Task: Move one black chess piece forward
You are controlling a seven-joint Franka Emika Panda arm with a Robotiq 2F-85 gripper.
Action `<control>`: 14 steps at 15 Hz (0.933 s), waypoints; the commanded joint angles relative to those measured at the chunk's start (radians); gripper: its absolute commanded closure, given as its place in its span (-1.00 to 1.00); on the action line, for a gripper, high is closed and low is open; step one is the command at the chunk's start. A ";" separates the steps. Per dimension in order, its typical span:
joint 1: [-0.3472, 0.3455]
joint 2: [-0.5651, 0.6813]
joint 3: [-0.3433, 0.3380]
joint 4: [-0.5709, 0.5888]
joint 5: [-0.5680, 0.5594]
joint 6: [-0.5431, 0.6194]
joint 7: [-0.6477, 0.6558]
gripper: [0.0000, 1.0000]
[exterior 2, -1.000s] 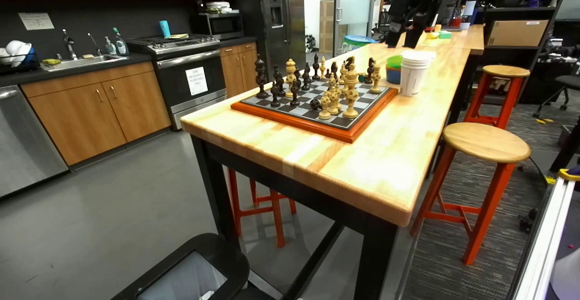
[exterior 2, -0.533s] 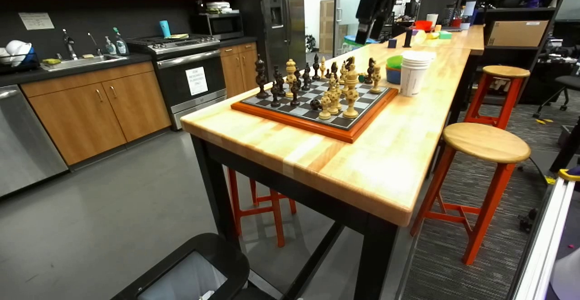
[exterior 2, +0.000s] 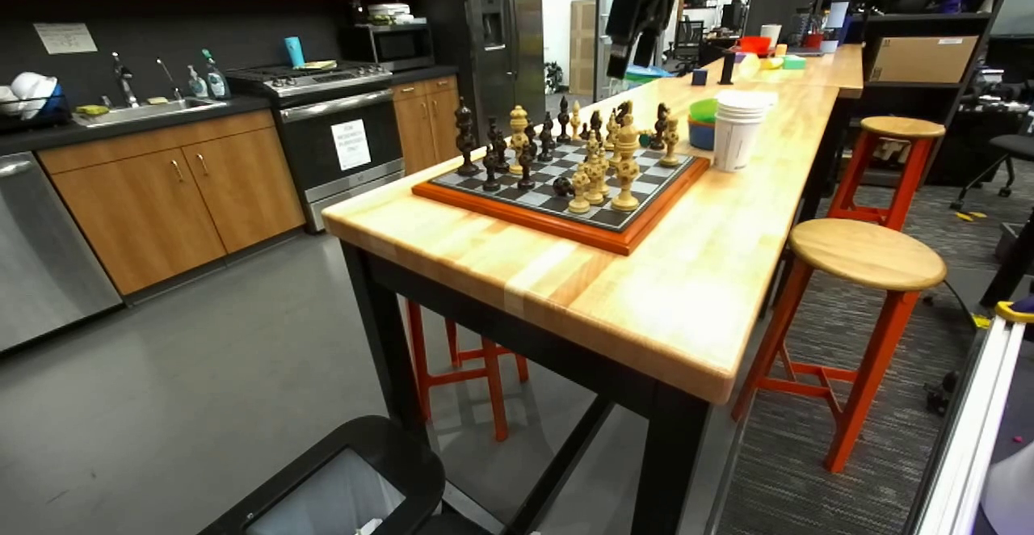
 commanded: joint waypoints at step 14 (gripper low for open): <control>-0.061 0.475 0.047 0.436 0.021 -0.001 -0.362 -1.00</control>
